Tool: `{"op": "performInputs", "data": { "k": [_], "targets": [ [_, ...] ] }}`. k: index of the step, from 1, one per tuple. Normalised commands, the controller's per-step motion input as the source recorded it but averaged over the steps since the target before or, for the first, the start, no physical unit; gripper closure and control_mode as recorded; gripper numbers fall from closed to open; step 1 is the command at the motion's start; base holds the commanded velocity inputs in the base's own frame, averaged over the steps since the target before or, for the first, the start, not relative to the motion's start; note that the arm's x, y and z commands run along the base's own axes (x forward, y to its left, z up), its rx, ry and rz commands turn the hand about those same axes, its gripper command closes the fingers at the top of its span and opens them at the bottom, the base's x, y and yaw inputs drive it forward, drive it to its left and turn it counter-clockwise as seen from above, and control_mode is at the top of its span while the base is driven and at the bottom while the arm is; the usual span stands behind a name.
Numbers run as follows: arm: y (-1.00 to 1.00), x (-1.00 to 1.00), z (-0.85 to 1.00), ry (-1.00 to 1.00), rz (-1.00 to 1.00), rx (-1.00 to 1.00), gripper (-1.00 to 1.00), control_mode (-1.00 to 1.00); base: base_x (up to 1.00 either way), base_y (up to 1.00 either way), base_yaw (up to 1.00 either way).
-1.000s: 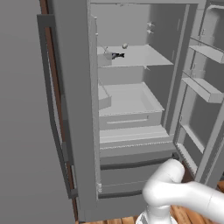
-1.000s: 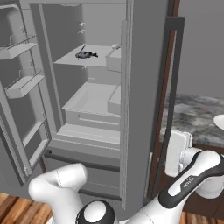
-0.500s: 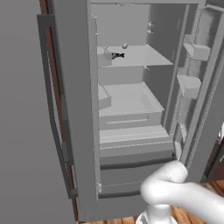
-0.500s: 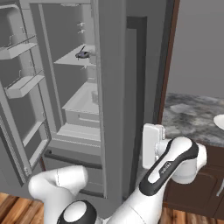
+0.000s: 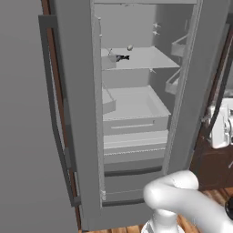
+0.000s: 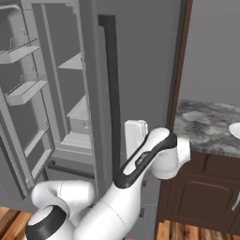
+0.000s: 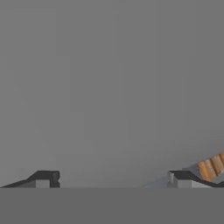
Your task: Place the fish on the counter behind the older fish on the same shelf of the fridge to maintain FIFO order. Close the fridge door when finished.
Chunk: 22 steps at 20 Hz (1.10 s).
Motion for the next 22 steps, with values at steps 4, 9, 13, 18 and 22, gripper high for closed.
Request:
{"op": "performInputs", "data": {
  "k": [4,9,13,18,22],
  "targets": [
    [0.39,0.13,0.35,0.00,-0.19,-0.07,-1.00,-1.00,0.00,0.00,0.00],
    [0.16,0.22,0.19,0.00,-0.32,-0.08,-1.00,-1.00,0.00,0.00,0.00],
    [0.13,0.34,0.11,0.00,-0.39,-0.07,-1.00,-1.00,0.00,0.00,0.00],
    [0.02,0.44,0.10,0.02,-0.39,-0.04,-1.00,-1.00,0.00,0.00,0.00],
    [0.00,0.48,0.13,0.05,-0.38,-0.03,-1.00,-1.00,0.00,0.00,0.00]
  ]
}}
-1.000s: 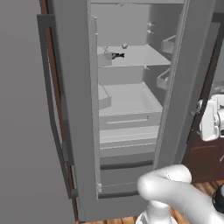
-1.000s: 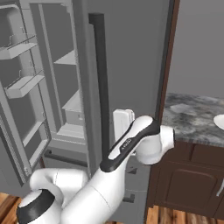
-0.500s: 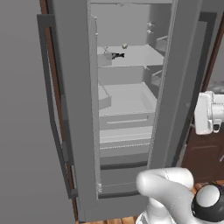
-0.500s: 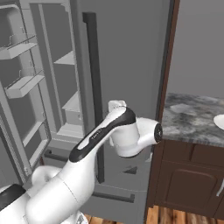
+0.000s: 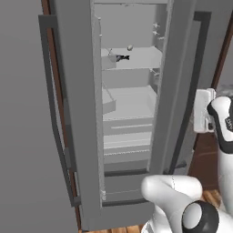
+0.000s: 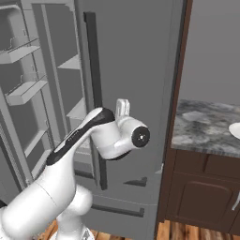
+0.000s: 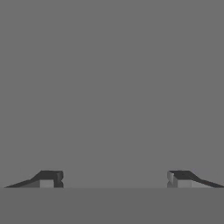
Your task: Place the fish on the counter behind the older fish on the same shelf of the fridge to maintain FIFO order. Close the fridge door when finished.
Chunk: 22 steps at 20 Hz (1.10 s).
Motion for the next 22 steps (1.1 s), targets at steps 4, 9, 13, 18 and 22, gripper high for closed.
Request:
{"op": "performInputs", "data": {
  "k": [4,9,13,18,22],
  "targets": [
    [0.00,0.55,0.15,0.08,-0.34,-0.01,-1.00,-1.00,0.00,0.00,0.00],
    [0.00,0.63,0.17,0.10,-0.30,-0.01,-1.00,-1.00,0.00,0.00,0.00],
    [0.00,0.65,0.14,0.08,-0.27,0.00,-1.00,-1.00,0.00,0.00,0.00],
    [0.00,0.62,0.11,0.05,-0.26,0.00,-1.00,-1.00,0.00,0.00,0.00],
    [0.00,0.42,0.09,0.01,-0.24,0.00,-1.00,-1.00,0.00,0.00,0.00]
  ]
}}
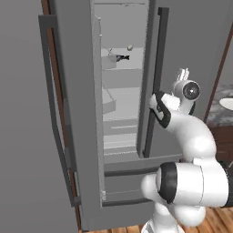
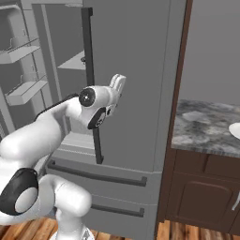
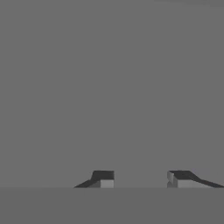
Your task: Place the fish on the counter behind the older fish on the same shelf of the fridge to maintain FIFO order. Close the fridge door when finished.
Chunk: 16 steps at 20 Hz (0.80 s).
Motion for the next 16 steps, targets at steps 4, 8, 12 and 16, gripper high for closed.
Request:
{"op": "performInputs", "data": {
  "k": [4,8,12,16],
  "targets": [
    [-0.06,0.06,0.22,0.03,-0.20,0.00,-1.00,-1.00,0.00,0.00,0.00],
    [-0.03,-0.76,0.63,0.00,-0.06,0.00,-1.00,-1.00,0.00,0.00,0.00],
    [0.00,-1.00,0.96,0.00,0.00,-0.03,-1.00,-1.00,0.00,0.00,0.00],
    [0.08,-1.00,1.00,0.01,0.00,-0.04,-1.00,-1.00,0.00,0.00,0.00]
  ]
}}
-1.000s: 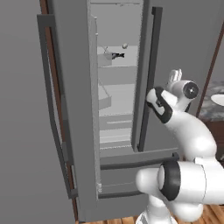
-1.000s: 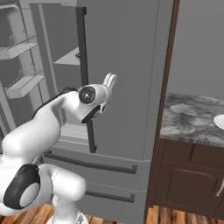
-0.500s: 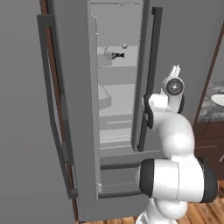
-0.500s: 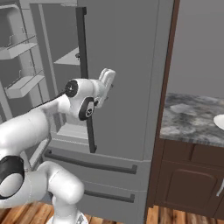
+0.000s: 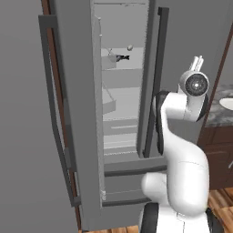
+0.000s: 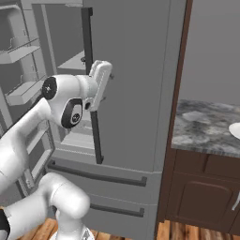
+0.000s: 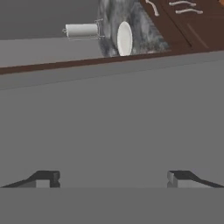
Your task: Place the fish on the counter behind the older fish on the same shelf of the fridge to maintain FIFO order. Close the fridge door when finished.
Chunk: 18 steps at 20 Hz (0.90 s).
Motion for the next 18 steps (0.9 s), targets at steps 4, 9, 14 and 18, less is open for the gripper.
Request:
{"op": "performInputs", "data": {
  "k": [4,9,14,18],
  "targets": [
    [0.18,-1.00,0.77,0.04,0.00,-0.04,-1.00,-1.00,0.00,0.00,0.00],
    [0.58,-1.00,0.12,0.05,0.00,-0.12,-1.00,-1.00,0.00,0.00,0.00],
    [0.72,-1.00,-0.20,0.00,0.05,-0.13,-1.00,-1.00,0.00,0.00,0.00],
    [0.83,-1.00,-0.15,0.00,0.06,-0.14,-1.00,-1.00,0.00,0.00,0.00]
  ]
}}
